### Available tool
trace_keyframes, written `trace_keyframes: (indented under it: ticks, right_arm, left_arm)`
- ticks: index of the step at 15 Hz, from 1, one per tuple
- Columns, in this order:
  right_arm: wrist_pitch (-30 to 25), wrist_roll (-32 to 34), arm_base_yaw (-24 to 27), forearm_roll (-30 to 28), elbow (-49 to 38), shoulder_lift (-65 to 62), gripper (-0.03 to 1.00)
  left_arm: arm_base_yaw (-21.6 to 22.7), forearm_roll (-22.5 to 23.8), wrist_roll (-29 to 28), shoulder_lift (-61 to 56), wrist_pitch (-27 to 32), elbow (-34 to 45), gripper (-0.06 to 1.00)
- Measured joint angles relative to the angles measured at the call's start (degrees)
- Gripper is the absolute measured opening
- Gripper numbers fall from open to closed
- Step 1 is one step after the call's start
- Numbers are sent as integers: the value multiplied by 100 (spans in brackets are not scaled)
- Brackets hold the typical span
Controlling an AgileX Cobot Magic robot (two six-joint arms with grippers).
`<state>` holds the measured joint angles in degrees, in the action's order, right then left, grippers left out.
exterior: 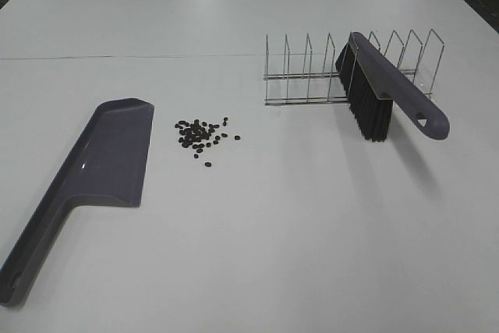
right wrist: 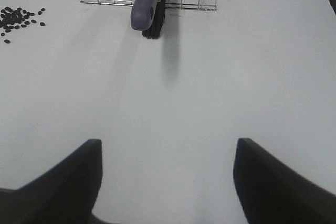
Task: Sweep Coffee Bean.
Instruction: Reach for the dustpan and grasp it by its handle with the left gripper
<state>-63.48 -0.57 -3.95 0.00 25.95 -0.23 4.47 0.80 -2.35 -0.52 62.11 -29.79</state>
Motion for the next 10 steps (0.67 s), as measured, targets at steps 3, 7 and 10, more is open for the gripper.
trace_keyframes:
  ticks: [3, 7, 10]
  right_arm:
    - [0, 0, 0, 0, 0, 0, 62]
    - [0, 0, 0, 0, 0, 0, 62]
    - [0, 0, 0, 0, 0, 0, 62]
  left_arm:
    - [0, 0, -6, 0, 0, 0, 99]
    - [0, 0, -6, 0, 0, 0, 99]
    - [0, 0, 0, 0, 0, 0, 99]
